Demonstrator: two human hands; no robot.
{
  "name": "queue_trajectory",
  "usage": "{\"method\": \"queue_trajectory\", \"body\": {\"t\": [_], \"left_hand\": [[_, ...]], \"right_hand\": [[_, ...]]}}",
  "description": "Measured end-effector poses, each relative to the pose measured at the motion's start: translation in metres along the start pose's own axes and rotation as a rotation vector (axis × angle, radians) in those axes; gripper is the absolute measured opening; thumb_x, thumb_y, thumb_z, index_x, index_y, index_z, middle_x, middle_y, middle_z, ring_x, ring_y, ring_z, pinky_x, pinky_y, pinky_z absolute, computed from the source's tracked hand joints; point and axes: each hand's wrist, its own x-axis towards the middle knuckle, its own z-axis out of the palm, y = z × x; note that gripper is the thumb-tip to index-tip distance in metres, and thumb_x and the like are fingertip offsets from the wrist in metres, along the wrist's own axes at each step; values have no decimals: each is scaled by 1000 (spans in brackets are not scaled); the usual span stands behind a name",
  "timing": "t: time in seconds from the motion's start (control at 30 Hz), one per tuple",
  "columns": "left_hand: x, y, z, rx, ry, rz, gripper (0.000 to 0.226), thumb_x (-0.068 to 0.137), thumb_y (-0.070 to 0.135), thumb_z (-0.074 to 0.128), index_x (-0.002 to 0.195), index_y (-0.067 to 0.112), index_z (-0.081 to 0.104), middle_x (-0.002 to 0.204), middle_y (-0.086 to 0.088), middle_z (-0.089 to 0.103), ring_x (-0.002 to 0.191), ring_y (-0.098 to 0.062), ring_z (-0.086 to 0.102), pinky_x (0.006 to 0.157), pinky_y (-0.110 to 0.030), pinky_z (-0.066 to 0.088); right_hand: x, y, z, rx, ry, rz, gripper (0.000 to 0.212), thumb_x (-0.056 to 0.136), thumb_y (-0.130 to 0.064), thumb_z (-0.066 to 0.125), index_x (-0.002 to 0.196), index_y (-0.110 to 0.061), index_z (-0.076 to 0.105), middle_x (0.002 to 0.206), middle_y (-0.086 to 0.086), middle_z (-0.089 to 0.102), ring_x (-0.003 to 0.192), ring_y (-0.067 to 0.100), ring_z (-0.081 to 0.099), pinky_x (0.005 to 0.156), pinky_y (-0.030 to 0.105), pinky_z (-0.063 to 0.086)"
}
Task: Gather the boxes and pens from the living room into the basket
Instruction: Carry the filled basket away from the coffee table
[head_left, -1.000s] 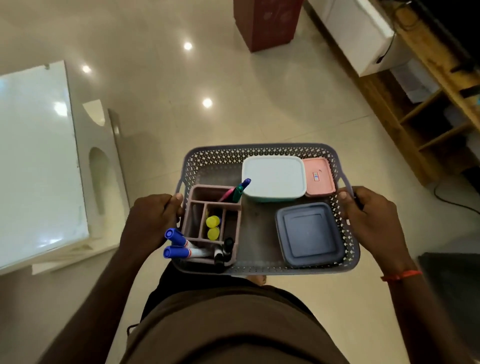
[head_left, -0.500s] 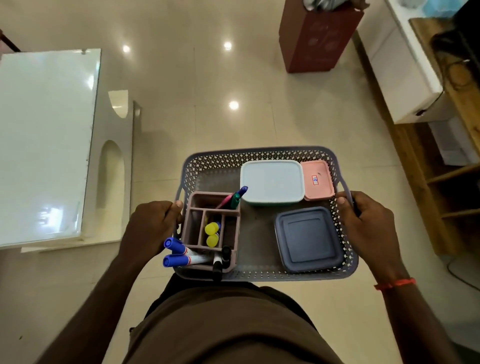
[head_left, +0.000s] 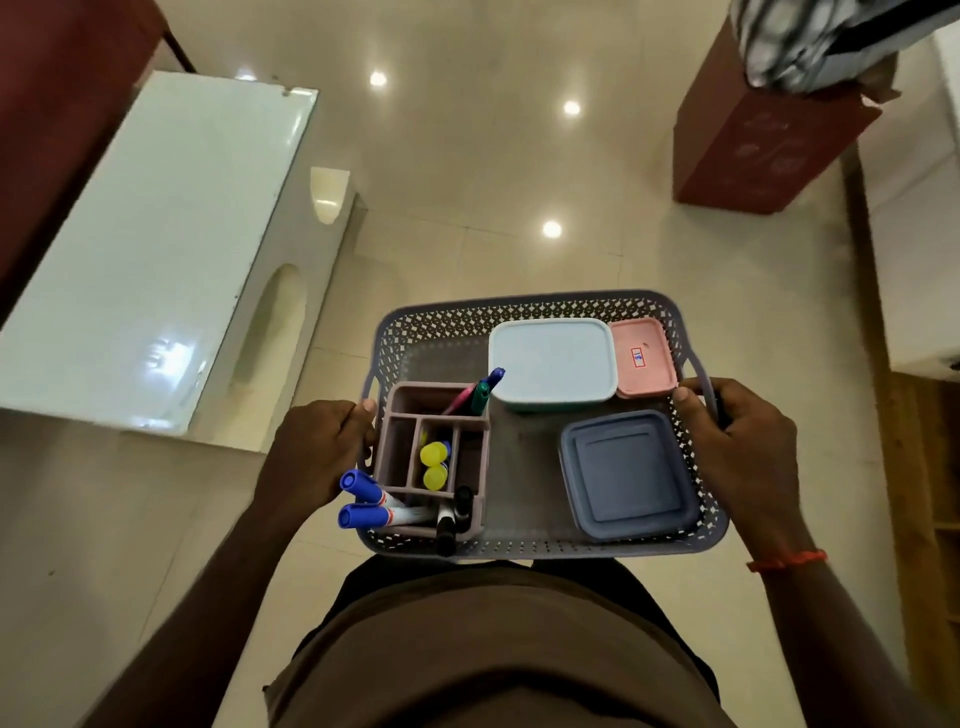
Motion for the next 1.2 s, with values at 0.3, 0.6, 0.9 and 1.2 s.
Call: {"method": "queue_trajectory", "body": {"t": [0.3,0.6,0.9,1.2], "left_hand": [[-11,54,49,-86,192,-211,51,104,33,48,56,24,61,53,3,63,55,-14,60,59,-26,40],[2,85,53,-100,303,-371,55,106,37,44,61,13,65,58,-4,66,59,-21,61,63,-35,44],[62,75,34,-114,314,-462,51,105,33,43,59,19,59,56,4,60,55,-12,56,56,-24,35],[114,56,3,-155,363,-505,36,105,27,47,77,13,67,99,3,56,76,-3,54,66,-14,32]], "right_hand": [[124,17,-20,65,-241,-169,11,94,-32,62,94,-26,71,79,-11,70,73,4,62,61,19,42],[204,-14,-3,70,-391,-294,11,94,-33,62,95,-28,71,81,-12,70,74,1,62,61,19,42],[271,-70,39,14,-450,-395,10,94,-33,61,91,-30,69,79,-14,69,72,-2,61,60,18,41],[328,-124,90,-40,-496,-479,22,101,-27,48,93,-21,67,80,-6,67,75,3,58,63,22,41]]}}
